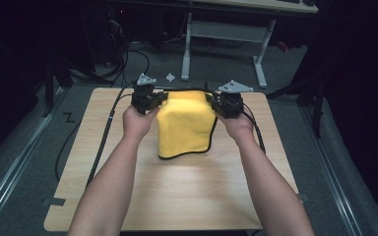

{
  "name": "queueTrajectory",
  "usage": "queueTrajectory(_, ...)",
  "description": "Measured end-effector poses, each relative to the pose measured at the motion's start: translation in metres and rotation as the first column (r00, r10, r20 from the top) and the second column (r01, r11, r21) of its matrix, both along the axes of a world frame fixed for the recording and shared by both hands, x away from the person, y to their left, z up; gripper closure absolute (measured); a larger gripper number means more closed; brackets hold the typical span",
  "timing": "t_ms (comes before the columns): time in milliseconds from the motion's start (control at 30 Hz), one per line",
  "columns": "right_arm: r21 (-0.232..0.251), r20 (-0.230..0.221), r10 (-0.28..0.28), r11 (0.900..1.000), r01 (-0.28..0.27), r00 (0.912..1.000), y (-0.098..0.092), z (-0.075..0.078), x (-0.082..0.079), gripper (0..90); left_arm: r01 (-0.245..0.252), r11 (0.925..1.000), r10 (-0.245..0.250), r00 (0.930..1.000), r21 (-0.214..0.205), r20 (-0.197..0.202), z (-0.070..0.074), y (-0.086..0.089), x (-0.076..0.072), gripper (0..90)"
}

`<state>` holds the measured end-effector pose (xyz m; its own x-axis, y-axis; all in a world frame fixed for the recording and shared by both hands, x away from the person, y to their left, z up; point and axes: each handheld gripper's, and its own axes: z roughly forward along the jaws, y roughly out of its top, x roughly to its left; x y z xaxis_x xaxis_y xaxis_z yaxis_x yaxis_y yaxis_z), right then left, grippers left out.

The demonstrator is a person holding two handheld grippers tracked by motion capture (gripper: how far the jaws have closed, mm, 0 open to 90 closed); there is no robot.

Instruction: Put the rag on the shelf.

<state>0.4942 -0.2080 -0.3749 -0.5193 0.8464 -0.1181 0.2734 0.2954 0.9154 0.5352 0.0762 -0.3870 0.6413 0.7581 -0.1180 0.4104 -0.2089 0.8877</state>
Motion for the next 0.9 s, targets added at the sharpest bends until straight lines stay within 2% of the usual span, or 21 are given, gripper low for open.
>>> queueTrajectory(67,0.002,-0.014,0.009,1.0,-0.009,0.9999,-0.003,-0.006,0.002,77.2,0.009,0.9998,-0.009,0.9999,-0.015,-0.013,-0.005,0.002,0.001,86.0)
queueTrajectory(200,0.046,-0.044,0.024,0.9987,-0.022,0.9988,-0.008,-0.013,0.005,76.9,0.018,0.9995,-0.019,0.9992,-0.026,-0.035,-0.011,0.003,0.001,85.9)
queueTrajectory(333,0.071,-0.068,0.038,0.9969,-0.033,0.9969,-0.01,-0.017,0.007,76.6,0.019,0.9992,-0.02,0.999,-0.034,-0.039,-0.018,0.006,0.001,85.9)
queueTrajectory(467,0.063,-0.066,0.035,0.9975,-0.031,0.9972,-0.008,-0.017,0.006,76.9,0.015,0.9985,-0.017,0.9985,-0.054,-0.051,-0.022,0.007,0.001,85.9)
queueTrajectory(667,0.07,-0.079,0.057,0.9962,-0.052,0.9952,-0.013,-0.019,0.006,77.1,0.018,0.9985,-0.022,0.9978,-0.052,-0.063,-0.029,0.003,-0.001,85.8)
queueTrajectory(733,0.081,-0.093,0.065,0.995,-0.058,0.9935,-0.016,-0.021,0.007,77.0,0.024,0.9977,-0.029,0.9969,-0.064,-0.073,-0.031,0.004,-0.001,85.8)
queueTrajectory(900,0.075,-0.104,0.055,0.9961,-0.047,0.9931,-0.017,-0.025,0.009,77.1,0.029,0.9953,-0.037,0.9951,-0.092,-0.091,-0.039,0.004,-0.001,85.7)
